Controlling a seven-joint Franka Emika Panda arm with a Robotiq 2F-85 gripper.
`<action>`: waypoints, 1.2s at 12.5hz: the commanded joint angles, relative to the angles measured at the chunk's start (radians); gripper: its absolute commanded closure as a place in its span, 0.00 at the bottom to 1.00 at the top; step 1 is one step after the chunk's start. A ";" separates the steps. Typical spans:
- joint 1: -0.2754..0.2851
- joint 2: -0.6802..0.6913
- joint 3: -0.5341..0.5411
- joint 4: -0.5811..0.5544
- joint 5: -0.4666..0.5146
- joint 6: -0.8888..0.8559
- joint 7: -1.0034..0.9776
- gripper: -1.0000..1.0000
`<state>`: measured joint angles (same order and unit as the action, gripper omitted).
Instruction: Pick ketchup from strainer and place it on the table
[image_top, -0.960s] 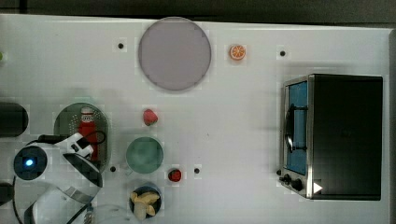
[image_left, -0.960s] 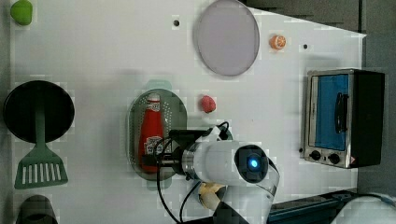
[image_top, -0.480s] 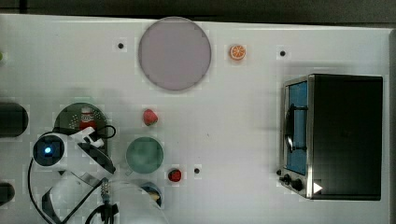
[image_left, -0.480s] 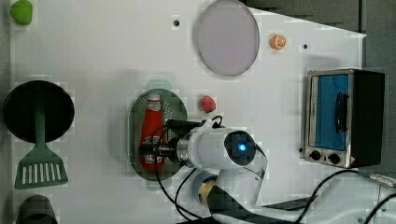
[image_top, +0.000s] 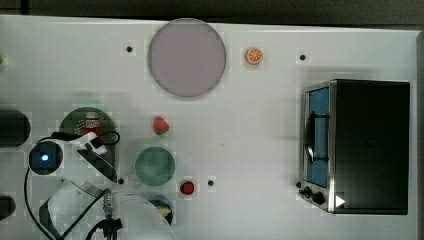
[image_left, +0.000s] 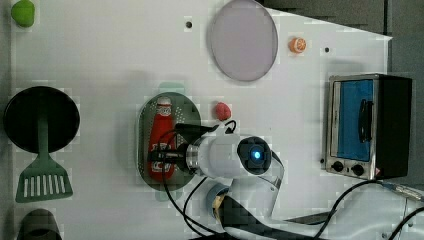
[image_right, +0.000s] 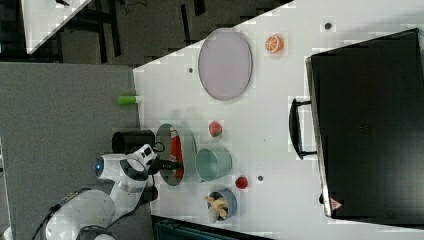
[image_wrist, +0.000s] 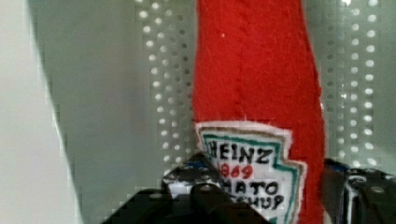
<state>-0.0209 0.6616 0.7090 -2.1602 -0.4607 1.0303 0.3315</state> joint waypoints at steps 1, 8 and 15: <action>0.004 -0.050 0.030 0.007 -0.018 -0.006 0.053 0.40; -0.099 -0.313 0.198 0.100 0.242 -0.294 0.040 0.40; -0.205 -0.352 0.129 0.413 0.354 -0.674 -0.135 0.40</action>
<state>-0.1243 0.2927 0.8887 -1.7754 -0.1113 0.3943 0.2664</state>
